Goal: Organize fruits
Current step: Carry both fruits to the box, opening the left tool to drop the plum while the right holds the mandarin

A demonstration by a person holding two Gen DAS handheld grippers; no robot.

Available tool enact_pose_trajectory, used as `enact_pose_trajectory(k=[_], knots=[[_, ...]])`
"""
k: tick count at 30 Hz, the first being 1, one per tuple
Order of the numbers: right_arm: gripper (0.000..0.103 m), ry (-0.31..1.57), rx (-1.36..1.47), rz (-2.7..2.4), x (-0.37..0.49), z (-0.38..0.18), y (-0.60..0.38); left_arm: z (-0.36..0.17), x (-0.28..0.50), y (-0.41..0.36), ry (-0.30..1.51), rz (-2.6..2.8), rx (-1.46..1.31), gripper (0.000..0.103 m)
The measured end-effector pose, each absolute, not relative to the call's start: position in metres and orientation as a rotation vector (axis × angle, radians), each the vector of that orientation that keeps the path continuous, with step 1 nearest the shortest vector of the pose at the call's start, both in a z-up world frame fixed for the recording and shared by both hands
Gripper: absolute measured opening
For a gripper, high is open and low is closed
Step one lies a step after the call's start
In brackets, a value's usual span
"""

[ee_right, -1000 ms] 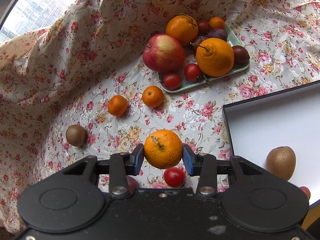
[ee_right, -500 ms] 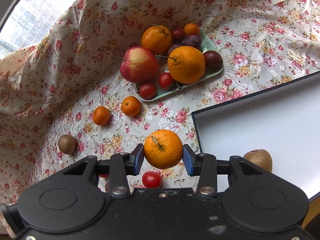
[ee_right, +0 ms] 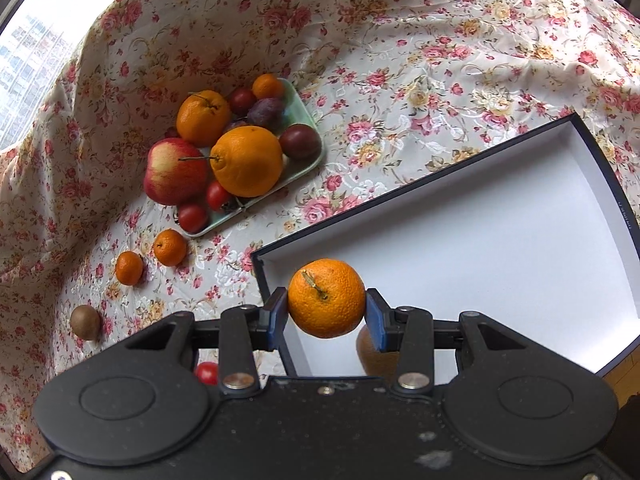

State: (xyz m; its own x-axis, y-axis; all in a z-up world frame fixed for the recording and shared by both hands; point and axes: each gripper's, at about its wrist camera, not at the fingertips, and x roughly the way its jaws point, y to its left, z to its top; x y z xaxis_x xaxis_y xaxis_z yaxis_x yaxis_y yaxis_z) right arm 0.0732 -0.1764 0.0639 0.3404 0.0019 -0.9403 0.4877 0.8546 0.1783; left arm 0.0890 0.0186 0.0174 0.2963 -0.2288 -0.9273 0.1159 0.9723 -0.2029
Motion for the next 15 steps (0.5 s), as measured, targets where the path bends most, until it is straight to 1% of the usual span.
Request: enact_pose_trajectory(k=[15], knots=[[0.043,1.18,0.501,-0.508,0.021,0.059,-0.277,0.015,0.055,-0.087,1.248,-0.424,0.023,0.045]])
